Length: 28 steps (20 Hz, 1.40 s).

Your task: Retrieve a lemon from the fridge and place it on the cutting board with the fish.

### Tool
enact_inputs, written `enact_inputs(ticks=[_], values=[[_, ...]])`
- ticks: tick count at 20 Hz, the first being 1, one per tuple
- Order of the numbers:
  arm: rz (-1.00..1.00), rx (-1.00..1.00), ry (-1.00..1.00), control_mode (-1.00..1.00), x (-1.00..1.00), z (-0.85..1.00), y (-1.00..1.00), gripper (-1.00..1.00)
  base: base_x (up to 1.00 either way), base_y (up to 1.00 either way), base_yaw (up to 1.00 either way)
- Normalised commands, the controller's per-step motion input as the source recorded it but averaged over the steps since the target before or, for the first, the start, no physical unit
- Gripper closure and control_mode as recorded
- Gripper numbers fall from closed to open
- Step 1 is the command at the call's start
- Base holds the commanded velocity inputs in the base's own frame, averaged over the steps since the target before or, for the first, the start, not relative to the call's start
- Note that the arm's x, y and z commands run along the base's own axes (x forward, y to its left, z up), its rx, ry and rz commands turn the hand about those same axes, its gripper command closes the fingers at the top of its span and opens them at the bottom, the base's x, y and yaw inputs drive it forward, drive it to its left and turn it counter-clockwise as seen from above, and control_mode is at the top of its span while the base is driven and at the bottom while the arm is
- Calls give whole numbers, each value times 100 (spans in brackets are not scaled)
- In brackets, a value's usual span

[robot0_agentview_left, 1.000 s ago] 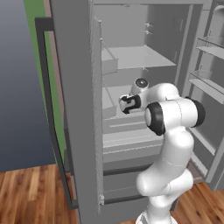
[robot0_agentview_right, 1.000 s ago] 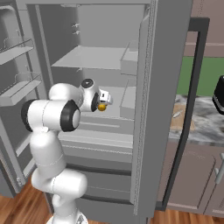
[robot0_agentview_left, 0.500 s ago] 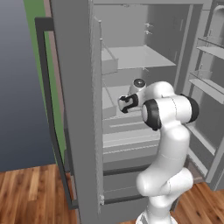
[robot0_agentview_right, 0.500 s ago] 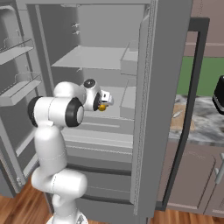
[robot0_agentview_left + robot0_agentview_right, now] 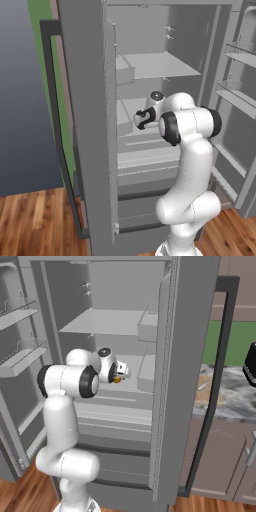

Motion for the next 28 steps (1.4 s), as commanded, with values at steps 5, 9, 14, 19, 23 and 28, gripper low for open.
enact_inputs(ticks=[5,9,14,19,23,28], values=[[0,0,1,-100,10,-1,0,-100,0,0,0],[0,0,1,-100,3,0,0,100,0,0,0],[0,0,1,-100,0,0,0,100,0,0,0],[0,1,0,-100,-28,0,0,100,0,0,0],[0,5,0,-100,-75,32,0,100,0,0,0],[0,2,0,-100,-96,60,0,100,0,0,0]])
